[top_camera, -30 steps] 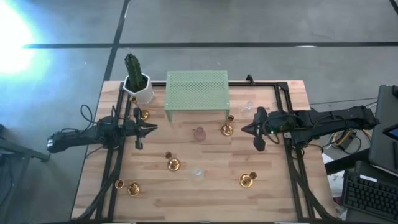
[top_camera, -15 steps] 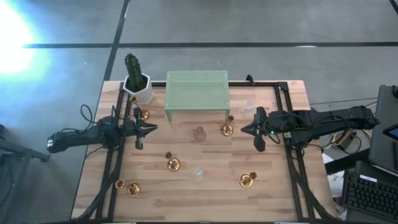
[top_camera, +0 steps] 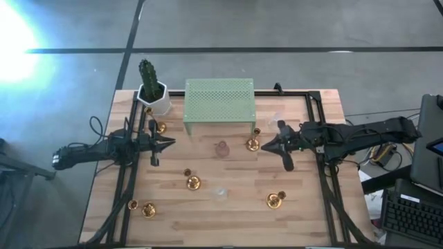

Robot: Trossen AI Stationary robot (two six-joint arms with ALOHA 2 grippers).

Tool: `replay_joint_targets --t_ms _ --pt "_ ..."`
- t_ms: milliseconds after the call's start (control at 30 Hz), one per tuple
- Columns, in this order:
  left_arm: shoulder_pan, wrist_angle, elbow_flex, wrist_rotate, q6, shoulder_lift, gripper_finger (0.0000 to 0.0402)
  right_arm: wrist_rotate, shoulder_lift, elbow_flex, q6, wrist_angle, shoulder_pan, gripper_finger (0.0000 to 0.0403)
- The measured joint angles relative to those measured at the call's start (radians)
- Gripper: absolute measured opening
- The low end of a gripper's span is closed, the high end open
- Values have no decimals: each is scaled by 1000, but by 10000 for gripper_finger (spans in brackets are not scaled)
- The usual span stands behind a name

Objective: Pick & Place candle stick holders
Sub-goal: Put the gold candle holder on the shelf

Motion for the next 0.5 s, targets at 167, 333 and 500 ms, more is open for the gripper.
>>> replay_joint_targets --t_ms 167,333,500 --pt "0 0 0 0 0 0 37 -13 60 32 -40 16 7 8" --pt "0 0 0 0 0 0 37 -13 77 68 -66 -67 7 8" --pt "0 0 0 0 0 0 37 -12 57 81 -88 -92 7 8"
